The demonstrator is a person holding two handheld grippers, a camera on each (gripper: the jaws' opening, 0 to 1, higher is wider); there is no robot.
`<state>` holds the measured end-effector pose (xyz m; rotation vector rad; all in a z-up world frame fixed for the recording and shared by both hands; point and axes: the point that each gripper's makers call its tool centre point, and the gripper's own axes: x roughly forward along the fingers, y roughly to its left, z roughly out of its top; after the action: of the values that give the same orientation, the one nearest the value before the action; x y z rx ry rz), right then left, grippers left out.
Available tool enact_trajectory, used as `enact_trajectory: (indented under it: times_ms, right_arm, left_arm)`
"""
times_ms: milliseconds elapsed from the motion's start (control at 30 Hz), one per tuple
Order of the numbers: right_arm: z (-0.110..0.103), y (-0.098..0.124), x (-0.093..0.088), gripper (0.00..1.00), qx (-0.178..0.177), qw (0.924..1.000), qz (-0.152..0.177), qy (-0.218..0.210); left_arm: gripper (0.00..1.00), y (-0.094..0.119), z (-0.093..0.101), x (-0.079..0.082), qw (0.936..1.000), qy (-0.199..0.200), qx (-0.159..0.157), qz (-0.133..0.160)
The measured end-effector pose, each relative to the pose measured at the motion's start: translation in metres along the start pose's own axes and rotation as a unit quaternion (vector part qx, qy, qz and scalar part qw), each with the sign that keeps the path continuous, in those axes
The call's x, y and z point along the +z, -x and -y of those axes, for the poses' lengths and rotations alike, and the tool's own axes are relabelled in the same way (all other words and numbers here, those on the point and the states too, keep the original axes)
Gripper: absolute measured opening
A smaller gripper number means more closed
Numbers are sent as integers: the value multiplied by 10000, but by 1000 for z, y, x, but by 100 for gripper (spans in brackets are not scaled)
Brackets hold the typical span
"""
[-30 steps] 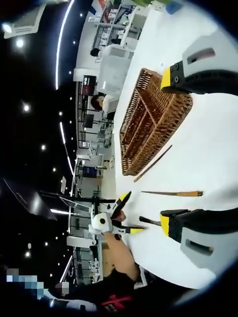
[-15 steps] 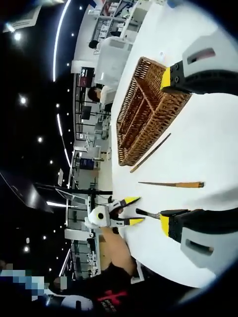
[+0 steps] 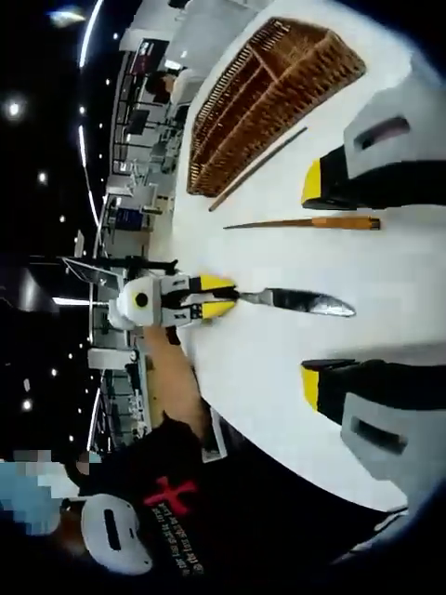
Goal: Arrange the knives, forks, and spoons in their matching storage slots by inserting each utensil handle-first until every utensil is classified and aligned in the correct compartment
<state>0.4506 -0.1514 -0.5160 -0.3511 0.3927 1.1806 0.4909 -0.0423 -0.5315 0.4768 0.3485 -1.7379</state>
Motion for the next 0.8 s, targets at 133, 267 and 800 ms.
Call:
enact_trajectory:
  times_ms: [133,267,800]
  right_arm:
    - [-6,-4,-12,30,217,9992,-327,66]
    - [2,-6,-19,40,79,9989,-445,-126]
    - [1,-6,-26,11,-36,9840,-1732,-426]
  left_arm:
    - [9,-1,1,0,10000,-14,-38,15]
    - [9,-1,2,0,10000,-17,-48,30]
    - [9,-3,4,1,9999,-27,-92,90]
